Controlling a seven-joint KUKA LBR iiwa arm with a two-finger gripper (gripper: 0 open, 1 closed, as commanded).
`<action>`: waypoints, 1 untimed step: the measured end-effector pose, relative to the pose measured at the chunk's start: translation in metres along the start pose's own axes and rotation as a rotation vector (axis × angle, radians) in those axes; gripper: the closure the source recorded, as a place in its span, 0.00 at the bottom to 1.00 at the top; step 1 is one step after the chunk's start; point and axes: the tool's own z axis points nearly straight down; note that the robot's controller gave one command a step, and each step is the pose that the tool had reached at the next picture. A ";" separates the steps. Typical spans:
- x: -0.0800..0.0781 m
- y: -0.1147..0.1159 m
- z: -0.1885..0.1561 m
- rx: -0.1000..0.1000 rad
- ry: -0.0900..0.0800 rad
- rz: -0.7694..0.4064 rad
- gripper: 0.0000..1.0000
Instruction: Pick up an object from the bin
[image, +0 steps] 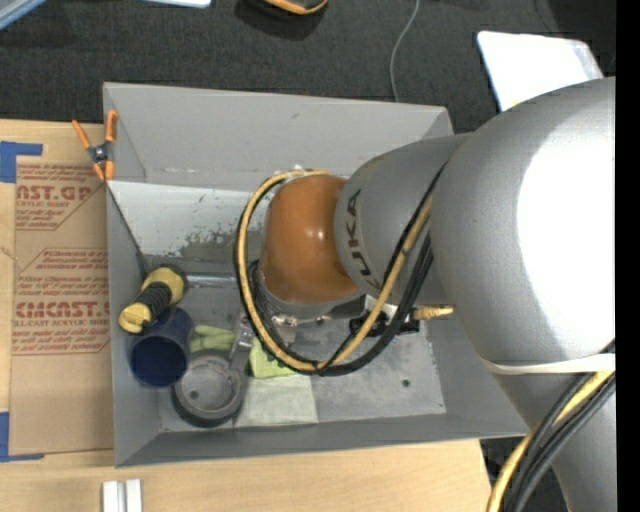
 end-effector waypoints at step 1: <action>0.001 0.000 -0.033 0.005 0.007 0.000 1.00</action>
Offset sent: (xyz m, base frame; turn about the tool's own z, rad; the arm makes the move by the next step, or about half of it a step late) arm -0.0024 -0.0008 0.0573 0.0001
